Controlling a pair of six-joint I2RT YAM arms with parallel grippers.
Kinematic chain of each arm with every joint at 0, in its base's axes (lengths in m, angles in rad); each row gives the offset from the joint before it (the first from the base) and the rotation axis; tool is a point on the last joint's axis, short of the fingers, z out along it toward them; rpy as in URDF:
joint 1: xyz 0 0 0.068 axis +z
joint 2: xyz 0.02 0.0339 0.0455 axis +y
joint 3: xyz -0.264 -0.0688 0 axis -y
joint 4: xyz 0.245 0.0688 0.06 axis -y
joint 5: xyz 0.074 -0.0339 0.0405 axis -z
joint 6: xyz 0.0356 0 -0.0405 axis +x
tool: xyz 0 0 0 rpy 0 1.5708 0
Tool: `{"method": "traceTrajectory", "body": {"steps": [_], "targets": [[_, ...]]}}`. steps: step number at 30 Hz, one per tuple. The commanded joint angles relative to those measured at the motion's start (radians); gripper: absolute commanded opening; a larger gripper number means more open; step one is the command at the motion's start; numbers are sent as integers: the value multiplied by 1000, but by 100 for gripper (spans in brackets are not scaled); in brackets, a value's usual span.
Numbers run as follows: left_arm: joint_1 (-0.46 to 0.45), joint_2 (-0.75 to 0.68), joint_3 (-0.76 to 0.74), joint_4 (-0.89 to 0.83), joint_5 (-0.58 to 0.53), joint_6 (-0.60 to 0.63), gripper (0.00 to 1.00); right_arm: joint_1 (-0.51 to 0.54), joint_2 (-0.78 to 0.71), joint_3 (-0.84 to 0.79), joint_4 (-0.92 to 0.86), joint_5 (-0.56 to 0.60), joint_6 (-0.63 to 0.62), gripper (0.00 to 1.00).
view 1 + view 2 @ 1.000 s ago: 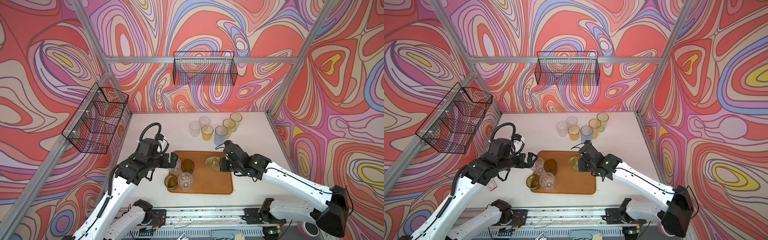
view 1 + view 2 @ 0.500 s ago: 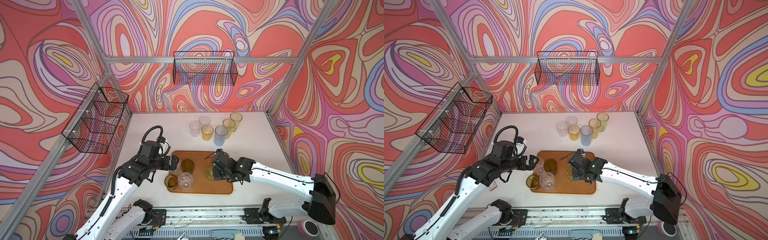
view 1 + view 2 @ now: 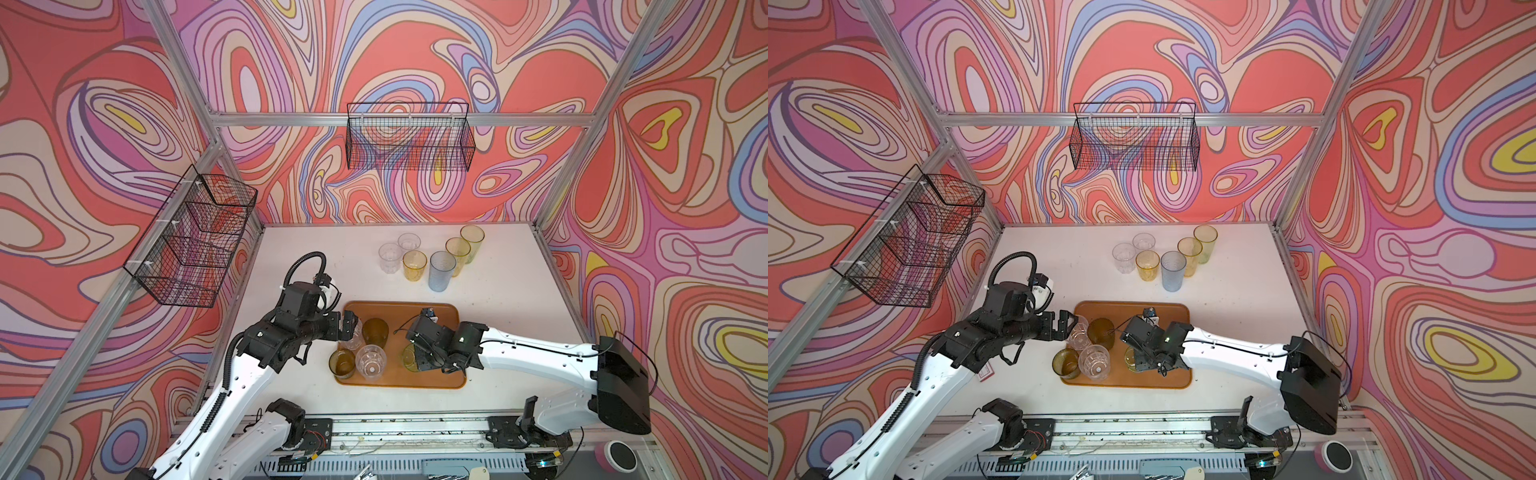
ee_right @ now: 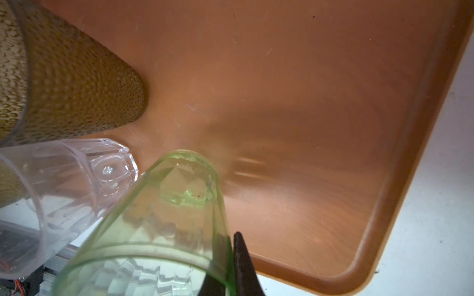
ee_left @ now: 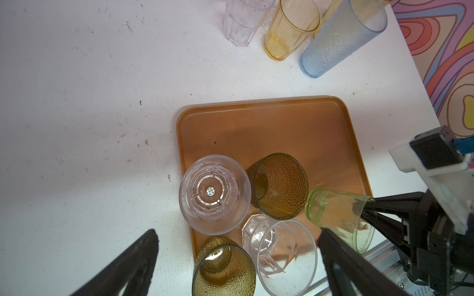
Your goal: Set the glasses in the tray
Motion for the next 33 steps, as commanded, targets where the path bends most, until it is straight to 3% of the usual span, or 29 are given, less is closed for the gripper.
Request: {"method": "traceTrajectory", "body": {"steps": [1, 33], "targets": [[5, -9, -16, 2, -20, 15, 100, 15, 26, 41, 5, 23, 19, 0], [4, 19, -15, -14, -27, 13, 100, 83, 114, 80, -46, 1, 74, 0]]}}
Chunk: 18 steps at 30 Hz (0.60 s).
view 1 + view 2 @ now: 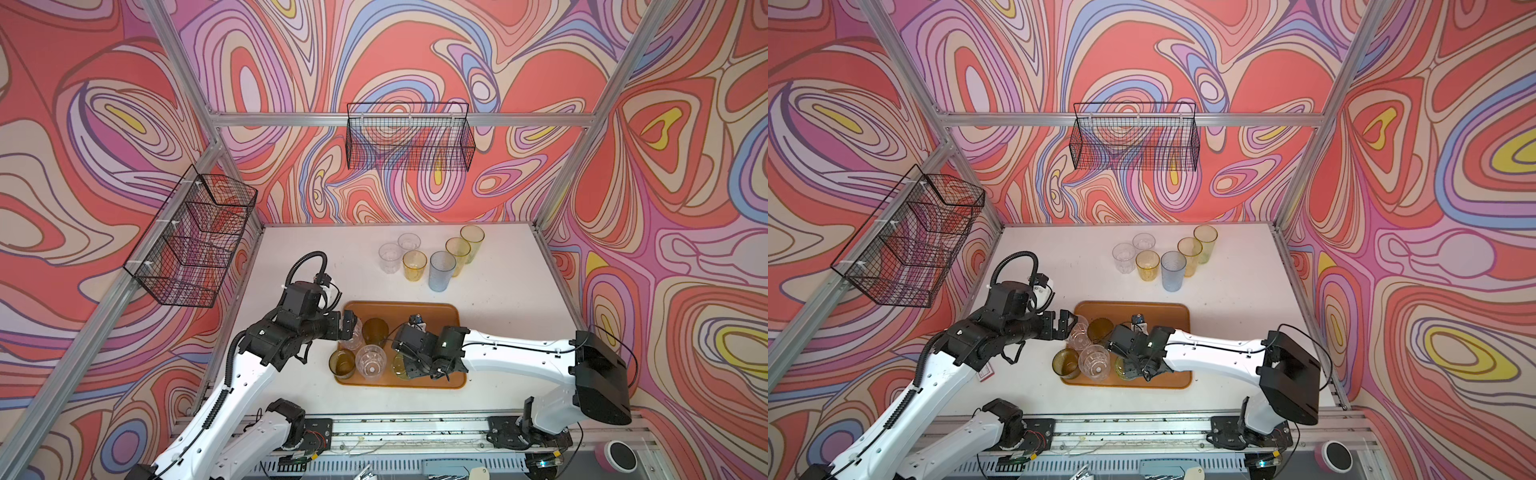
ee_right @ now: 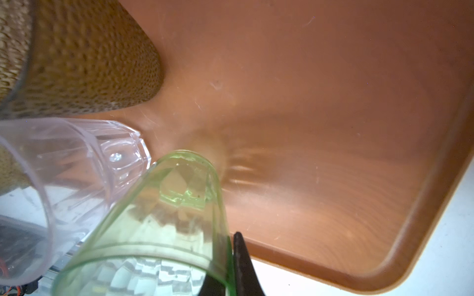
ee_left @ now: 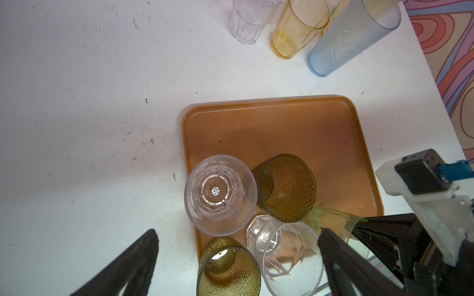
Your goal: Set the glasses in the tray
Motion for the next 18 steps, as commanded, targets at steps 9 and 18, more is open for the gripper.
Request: {"method": "traceTrajectory", "body": {"steps": [9, 18], "targets": [[5, 3, -14, -16, -12, 13, 100, 24, 36, 37, -47, 8, 18, 0], [4, 11, -13, -19, -10, 13, 100, 30, 55, 57, -45, 2, 13, 0]]}}
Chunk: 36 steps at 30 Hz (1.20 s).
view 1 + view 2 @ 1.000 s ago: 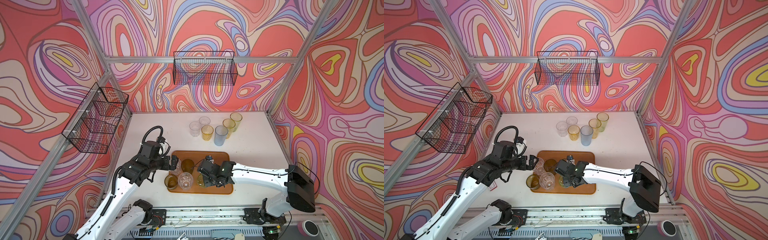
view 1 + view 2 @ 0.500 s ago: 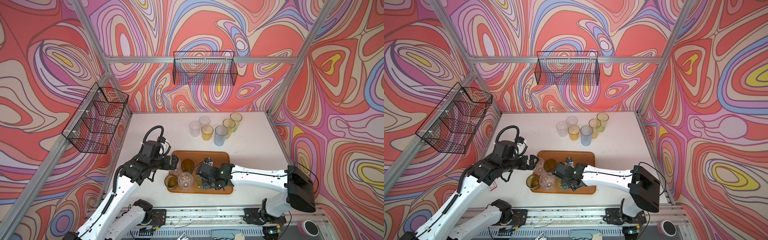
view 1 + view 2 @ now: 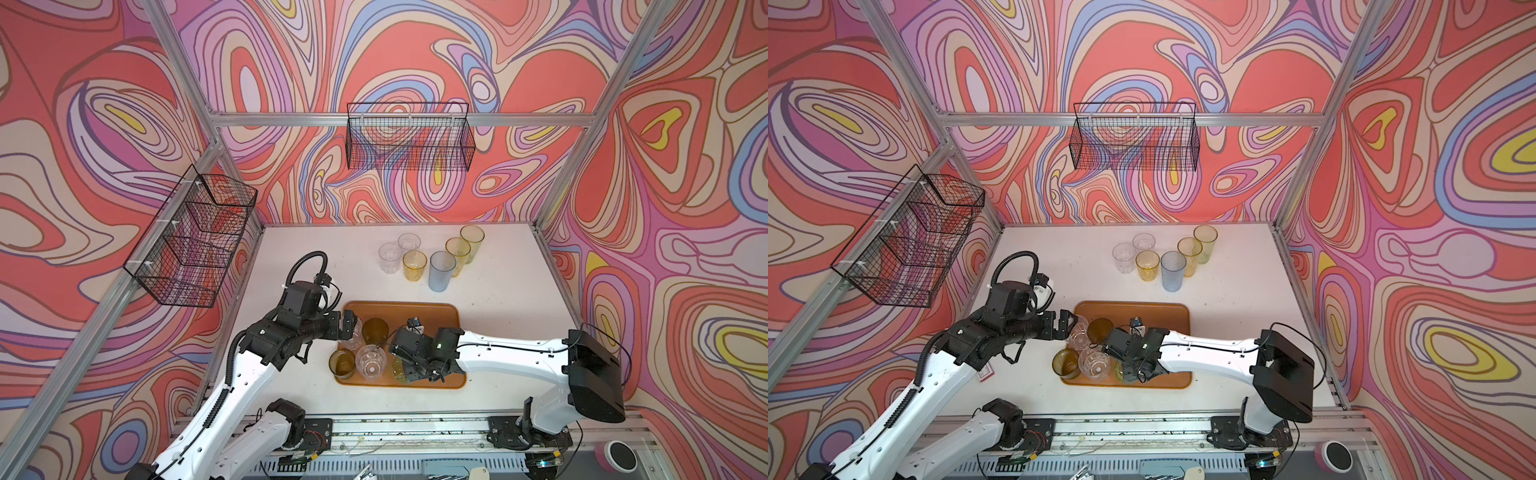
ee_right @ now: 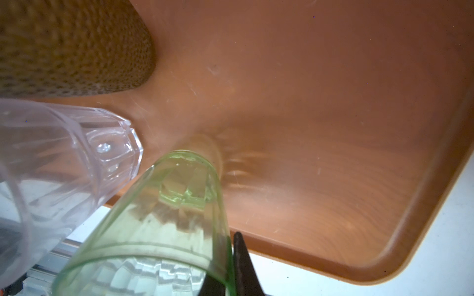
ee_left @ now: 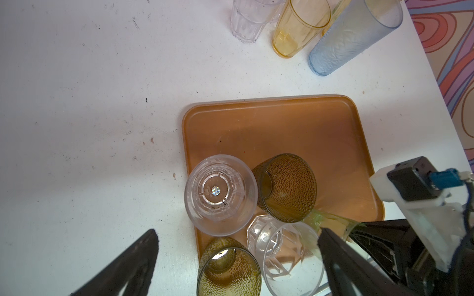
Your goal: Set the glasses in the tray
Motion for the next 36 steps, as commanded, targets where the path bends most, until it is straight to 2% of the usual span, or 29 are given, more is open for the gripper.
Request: {"method": "traceTrajectory", "body": {"steps": [1, 15, 25, 36], "targets": [[4, 8, -14, -20, -9, 13, 100, 10, 20, 30, -5, 2, 3, 2], [4, 7, -15, -23, -16, 13, 100, 9, 12, 32, 14, 18, 12, 22], [5, 11, -15, -26, -20, 13, 100, 9, 28, 27, 46, -16, 10, 22], [6, 17, -14, -28, -22, 11, 100, 10, 27, 32, 32, 21, 36, 22]]}}
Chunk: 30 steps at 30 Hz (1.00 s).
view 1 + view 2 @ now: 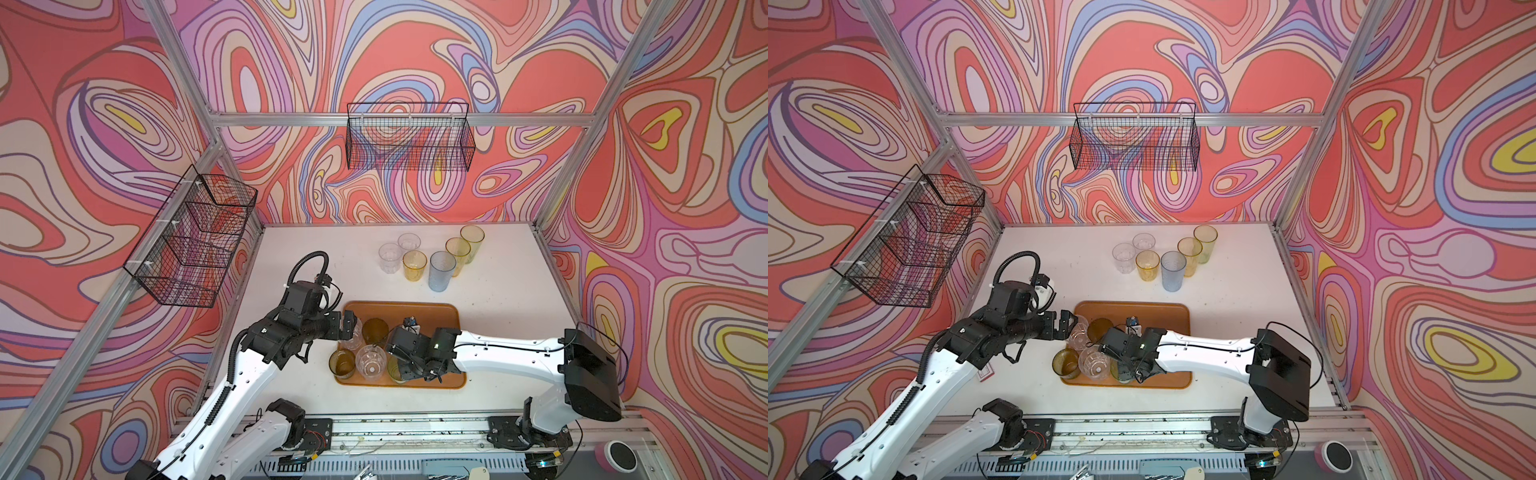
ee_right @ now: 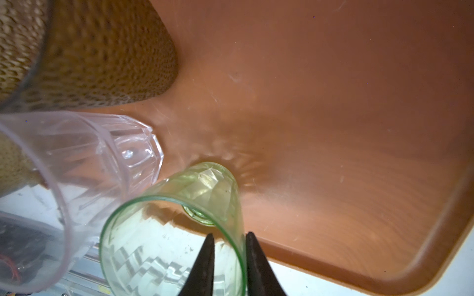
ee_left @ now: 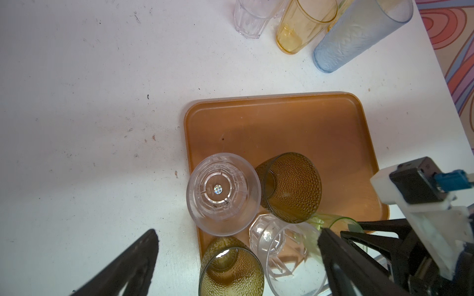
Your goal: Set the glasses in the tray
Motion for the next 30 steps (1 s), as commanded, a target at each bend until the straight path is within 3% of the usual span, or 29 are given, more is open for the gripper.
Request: {"method": "traceTrajectory", "body": {"steps": [1, 30], "targets": [[4, 6, -9, -24, -13, 11, 100, 8, 11, 22, -16, 38, 21, 22], [4, 20, -8, -30, -20, 11, 100, 7, 32, 34, 22, 60, 35, 24]]}}
